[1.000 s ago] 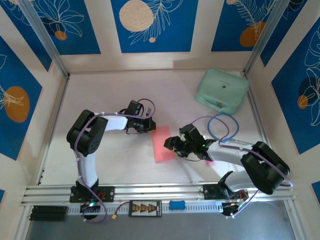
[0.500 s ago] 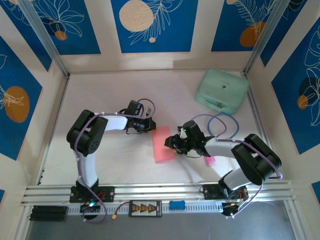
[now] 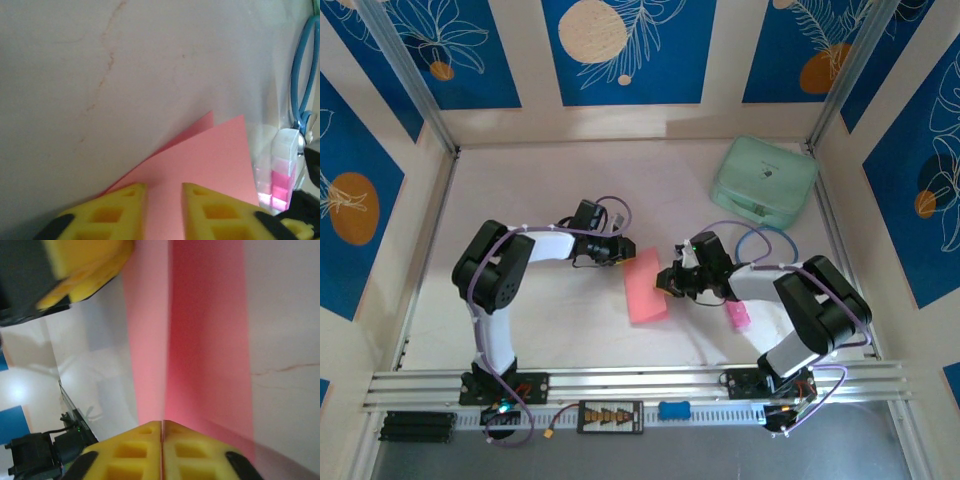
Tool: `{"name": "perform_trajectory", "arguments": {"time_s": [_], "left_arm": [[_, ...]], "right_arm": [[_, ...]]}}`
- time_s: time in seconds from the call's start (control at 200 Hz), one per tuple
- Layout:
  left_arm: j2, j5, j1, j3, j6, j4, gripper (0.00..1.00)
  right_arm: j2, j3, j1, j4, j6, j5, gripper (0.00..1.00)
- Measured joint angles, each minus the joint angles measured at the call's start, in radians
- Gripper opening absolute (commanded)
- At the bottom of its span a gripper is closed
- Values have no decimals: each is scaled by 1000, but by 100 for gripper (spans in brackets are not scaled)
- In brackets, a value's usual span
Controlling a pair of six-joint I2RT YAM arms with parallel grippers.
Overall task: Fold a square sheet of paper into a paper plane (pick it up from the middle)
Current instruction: Fold the triangle a second time at the center of the table.
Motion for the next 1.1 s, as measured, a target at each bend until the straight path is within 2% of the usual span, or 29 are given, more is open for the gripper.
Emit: {"name": "perform_trajectory", "arguments": {"time_s": [0.115, 0.32, 0.455, 0.56, 0.655, 0.845, 1.1], "left_arm": [[-45, -12, -4, -15, -3, -17, 47], [-185, -69, -14, -58, 37, -36, 48], [-271, -123, -56, -75, 103, -43, 49], [-327, -183, -140, -106, 164, -43, 50], [-367, -249, -253, -141, 238, -50, 51], [-414, -393, -450, -196, 370, -59, 56], [-393, -591, -629, -195, 463, -73, 63]], "right_arm": [[4, 0, -5, -5, 7, 6, 5], [-14, 0, -26, -24, 40, 62, 5], [-24, 0, -59, -37, 55, 76, 6], [-23, 0, -74, -50, 63, 75, 12], [-23, 0, -78, -51, 69, 64, 16], [-23, 1, -82, -53, 68, 39, 17], [-13, 26, -114, -71, 44, -5, 18]]}}
